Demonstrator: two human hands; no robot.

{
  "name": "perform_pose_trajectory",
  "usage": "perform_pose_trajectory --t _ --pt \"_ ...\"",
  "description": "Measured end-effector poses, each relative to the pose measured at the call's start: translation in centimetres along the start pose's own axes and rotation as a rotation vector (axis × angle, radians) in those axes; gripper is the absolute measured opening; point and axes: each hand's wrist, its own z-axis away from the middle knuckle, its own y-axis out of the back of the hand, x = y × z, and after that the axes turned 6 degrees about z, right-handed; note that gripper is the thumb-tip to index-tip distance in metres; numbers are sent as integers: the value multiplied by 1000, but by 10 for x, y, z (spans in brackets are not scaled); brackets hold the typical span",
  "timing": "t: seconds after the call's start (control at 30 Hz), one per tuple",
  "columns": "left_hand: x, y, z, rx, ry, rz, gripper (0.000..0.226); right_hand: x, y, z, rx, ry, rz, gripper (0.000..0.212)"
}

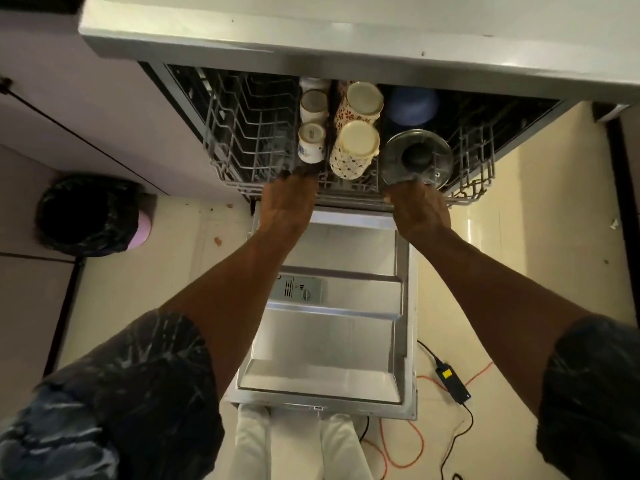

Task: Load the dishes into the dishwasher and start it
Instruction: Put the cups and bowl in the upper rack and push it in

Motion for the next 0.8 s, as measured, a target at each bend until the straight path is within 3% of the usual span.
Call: perform_pose_trajectory --t 0.23,0.33,0.57,0.8 --pt "-6 -4 -44 171 -103 -13 26 2 6 -51 22 -44 -118 29" --pt "-9 -6 -57 192 -113 -15 25 5 5 -65 71 33 -113 26" --pt "-10 -10 -68 181 -180 -99 33 10 5 -76 79 35 -100 30" --pt "-14 -12 -83 136 -237 -162 25 22 -1 -87 121 136 44 31"
